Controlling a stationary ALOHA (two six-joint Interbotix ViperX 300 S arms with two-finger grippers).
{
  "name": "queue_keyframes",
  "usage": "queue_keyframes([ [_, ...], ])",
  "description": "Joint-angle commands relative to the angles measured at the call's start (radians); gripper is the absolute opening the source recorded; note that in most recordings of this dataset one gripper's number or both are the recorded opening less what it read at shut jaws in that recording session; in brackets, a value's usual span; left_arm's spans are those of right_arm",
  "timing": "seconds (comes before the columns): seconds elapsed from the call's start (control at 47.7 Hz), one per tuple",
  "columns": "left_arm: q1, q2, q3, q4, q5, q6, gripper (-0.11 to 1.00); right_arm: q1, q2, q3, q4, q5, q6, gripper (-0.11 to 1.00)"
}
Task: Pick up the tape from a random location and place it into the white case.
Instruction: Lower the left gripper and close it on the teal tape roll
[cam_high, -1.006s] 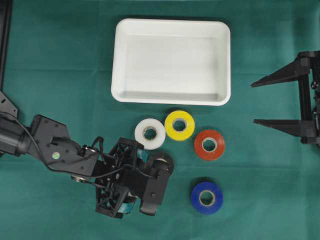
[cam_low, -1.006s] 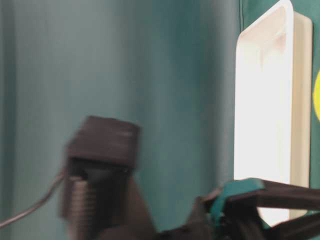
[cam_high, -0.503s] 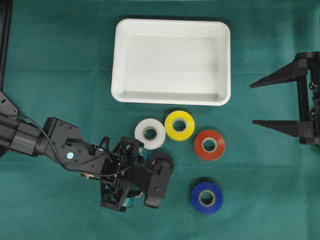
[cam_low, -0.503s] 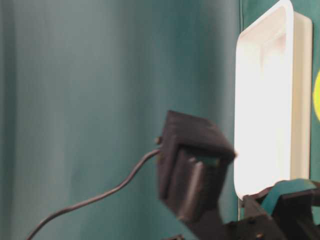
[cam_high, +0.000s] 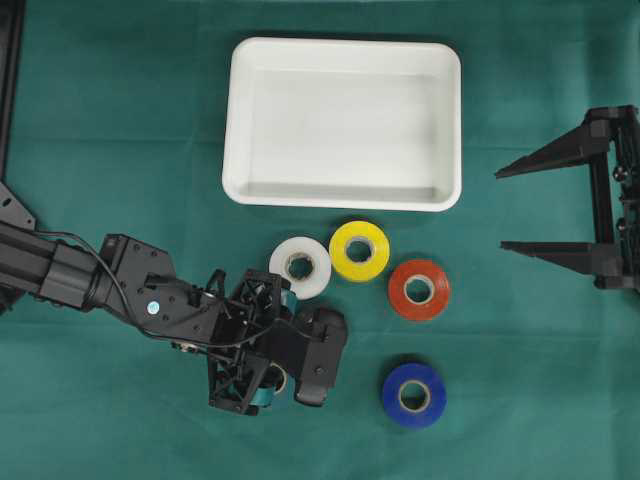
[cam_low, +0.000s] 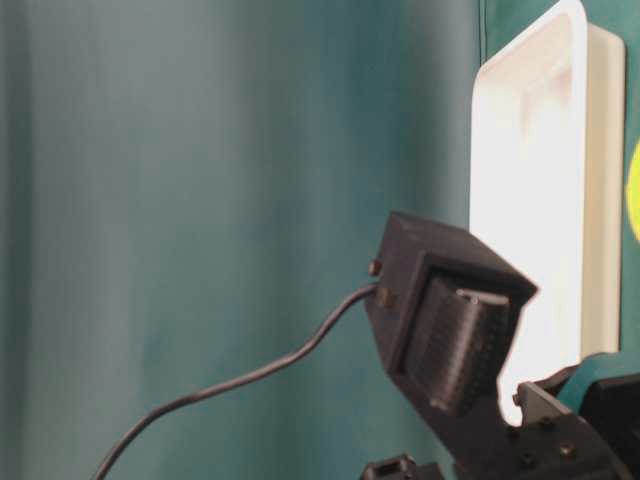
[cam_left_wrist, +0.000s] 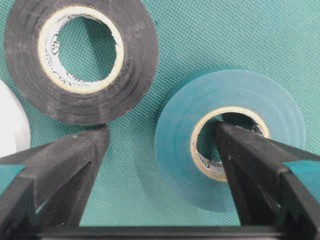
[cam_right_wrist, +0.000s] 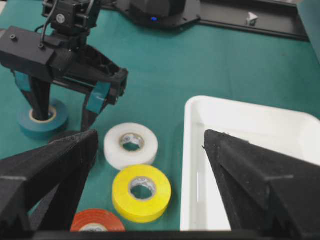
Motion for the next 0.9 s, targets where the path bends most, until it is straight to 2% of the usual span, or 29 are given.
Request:
queue_keyframes([
  [0.0, -0.002, -0.014, -0.011, 0.003, 0.000, 0.003, 0.93, 0.000, 0.002, -0.023, -0.002, -0.005, -0.002, 0.91],
  [0.063, -0.003, -0.017, -0.011, 0.003, 0.008, 0.003, 0.81, -0.002, 0.002, -0.025, 0.000, -0.005, -0.002, 0.91],
  [0.168, -0.005, -0.025, -0.014, 0.003, 0.034, 0.003, 0.51, 0.000, 0.003, -0.026, 0.000, -0.005, -0.002, 0.91],
  [0.293, -0.005, -0.034, -0.014, 0.003, 0.044, 0.003, 0.22, 0.000, 0.003, -0.026, -0.002, -0.005, -0.002, 0.91],
  [0.692, -0.018, -0.049, -0.034, 0.002, 0.075, 0.002, 0.21, -0.002, 0.002, -0.026, -0.002, -0.005, 0.000, 0.91],
  [0.88, -0.046, -0.127, -0.058, 0.002, 0.107, 0.000, 0.21, 0.000, 0.002, -0.028, -0.002, -0.005, 0.000, 0.91],
])
